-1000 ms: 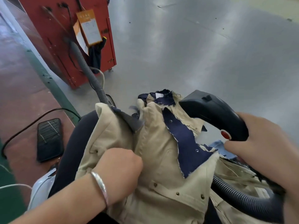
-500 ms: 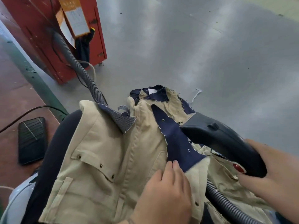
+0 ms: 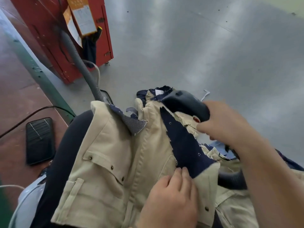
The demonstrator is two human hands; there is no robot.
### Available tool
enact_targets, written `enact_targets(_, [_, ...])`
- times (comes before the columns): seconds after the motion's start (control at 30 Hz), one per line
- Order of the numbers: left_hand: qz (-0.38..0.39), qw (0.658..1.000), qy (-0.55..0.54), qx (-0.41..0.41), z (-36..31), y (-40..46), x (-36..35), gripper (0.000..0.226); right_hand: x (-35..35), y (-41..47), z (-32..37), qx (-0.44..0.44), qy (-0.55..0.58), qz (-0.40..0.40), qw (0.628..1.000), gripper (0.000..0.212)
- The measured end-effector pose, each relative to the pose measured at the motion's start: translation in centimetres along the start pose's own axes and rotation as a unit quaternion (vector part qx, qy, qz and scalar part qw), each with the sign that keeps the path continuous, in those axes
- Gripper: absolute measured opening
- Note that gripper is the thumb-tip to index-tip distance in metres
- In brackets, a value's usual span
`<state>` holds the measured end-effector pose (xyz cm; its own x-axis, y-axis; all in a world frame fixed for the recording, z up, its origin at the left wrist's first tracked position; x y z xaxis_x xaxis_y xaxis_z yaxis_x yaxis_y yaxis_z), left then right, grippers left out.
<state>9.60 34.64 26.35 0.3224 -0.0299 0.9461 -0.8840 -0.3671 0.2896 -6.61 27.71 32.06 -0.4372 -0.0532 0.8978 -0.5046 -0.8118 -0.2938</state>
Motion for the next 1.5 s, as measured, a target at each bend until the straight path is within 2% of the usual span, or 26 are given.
enact_targets(0.13, [-0.042, 0.999, -0.018, 0.009, 0.8, -0.3, 1.4, 0.015, 3.5, -1.3, -1.3, 0.008, 0.078, -0.048, 0.996, 0.018])
enact_targets(0.23, [-0.034, 0.999, -0.013, 0.011, 1.1, -0.5, 1.9, 0.021, 5.0, -5.2, -2.8, 0.018, 0.031, -0.051, 0.998, 0.020])
enact_targets(0.37, [-0.037, 0.999, -0.020, 0.011, 1.1, -0.1, 2.0, 0.020, 3.7, -10.0, -4.8, 0.010, 0.022, -0.018, 1.000, 0.047])
enact_targets(0.53, [-0.048, 0.999, -0.025, 0.006, 1.0, -0.2, 2.0, 0.015, 0.4, -10.7, -4.5, -0.013, -0.112, 0.046, 0.993, 0.038])
enact_targets(0.73, [-0.045, 0.998, -0.048, 0.017, 1.4, -0.1, 2.0, 0.013, -0.7, -8.5, -0.5, -0.014, -0.204, 0.006, 0.979, 0.023])
enact_targets(0.9, [-0.042, 0.997, -0.066, 0.025, 1.4, 0.0, 1.7, 0.013, -0.7, -4.9, 2.5, 0.021, -0.169, -0.064, 0.983, 0.023])
enact_targets(1.13, [-0.025, 0.997, -0.071, 0.035, 1.2, -0.7, 2.0, 0.012, 1.0, 1.3, 3.7, 0.011, -0.054, -0.035, 0.998, 0.014])
enact_targets(1.23, [-0.028, 0.996, -0.078, 0.042, 1.7, -1.2, 2.2, 0.013, 3.6, -1.8, 1.3, 0.015, 0.026, -0.047, 0.998, 0.024])
enact_targets(1.4, [-0.037, 0.994, -0.099, 0.022, 2.2, -1.9, 2.0, 0.017, 3.8, -9.6, -2.9, 0.005, 0.038, -0.029, 0.999, 0.055])
enact_targets(1.5, [-0.034, 0.995, -0.095, 0.002, 2.3, -2.0, 2.0, 0.019, 2.8, -11.6, -5.2, -0.013, -0.014, 0.003, 1.000, 0.056])
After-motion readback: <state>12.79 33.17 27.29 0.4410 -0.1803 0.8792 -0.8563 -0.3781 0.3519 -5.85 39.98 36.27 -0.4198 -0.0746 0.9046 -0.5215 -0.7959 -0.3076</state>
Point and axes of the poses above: each hand's wrist, its own y-axis towards the middle knuckle, its own x-axis out of the back of the hand, z = x × y, the point moved 5 cm from there along y, towards the middle knuckle, and after that the axes turned 6 degrees about -x, right-handed, at the moved point
